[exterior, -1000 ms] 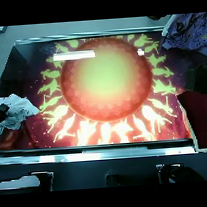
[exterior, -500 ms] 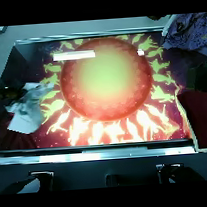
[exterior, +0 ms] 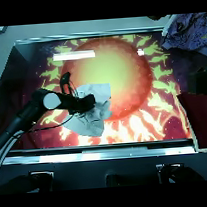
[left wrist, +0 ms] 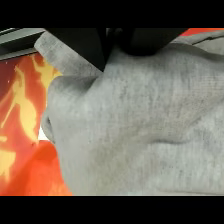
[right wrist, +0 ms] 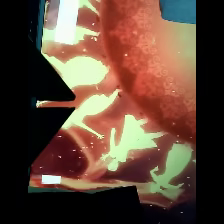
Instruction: Fold the clothes and pants, and hang the long-sleeved shirts on hangers.
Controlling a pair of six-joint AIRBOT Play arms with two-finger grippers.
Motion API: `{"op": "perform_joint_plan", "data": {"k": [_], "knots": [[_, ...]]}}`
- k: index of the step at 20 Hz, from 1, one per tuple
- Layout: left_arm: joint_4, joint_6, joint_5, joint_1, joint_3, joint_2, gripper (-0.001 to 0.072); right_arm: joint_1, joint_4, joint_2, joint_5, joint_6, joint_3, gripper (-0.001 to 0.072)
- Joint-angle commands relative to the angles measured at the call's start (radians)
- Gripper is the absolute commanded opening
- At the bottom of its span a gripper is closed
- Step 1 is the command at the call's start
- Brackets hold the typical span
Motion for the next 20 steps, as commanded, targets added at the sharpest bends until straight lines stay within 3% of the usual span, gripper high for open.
{"op": "perform_joint_plan", "data": {"k": [1, 3, 5, 8, 11, 14, 20], "knots": [[-0.003, -0.008, -0.026, -0.05, 0.002, -0.06, 0.0313, 0.0, 0.0, 0.0, -0.013, -0.037, 0.0, 0.0094], [0.002, 0.085, -0.095, 0.035, 0.003, 0.013, 0.0713, 0.0, 0.0, 0.0, -0.051, -0.037, 0.0, 0.0097], [0.068, 0.191, -0.174, 0.152, -0.005, 0.127, 0.072, 0.0, -0.001, -0.001, -0.098, -0.037, 0.0, 0.0097], [0.147, 0.23, -0.209, 0.342, -0.119, 0.29, 0.072, 0.0, 0.0, -0.007, -0.127, -0.037, 0.0, 0.0097], [-0.013, 0.323, -0.166, 0.534, -0.352, 0.391, 0.072, 0.0, 0.004, -0.028, -0.105, -0.037, 0.0, 0.0097], [-0.268, 0.486, -0.062, 0.673, -0.581, 0.401, 0.072, 0.0, 0.009, -0.048, -0.1, -0.036, 0.0, 0.0097], [-0.495, 0.686, 0.1, 0.748, -0.748, 0.294, 0.072, 0.0, 0.021, -0.058, -0.098, -0.02, 0.0, 0.0097]]}}
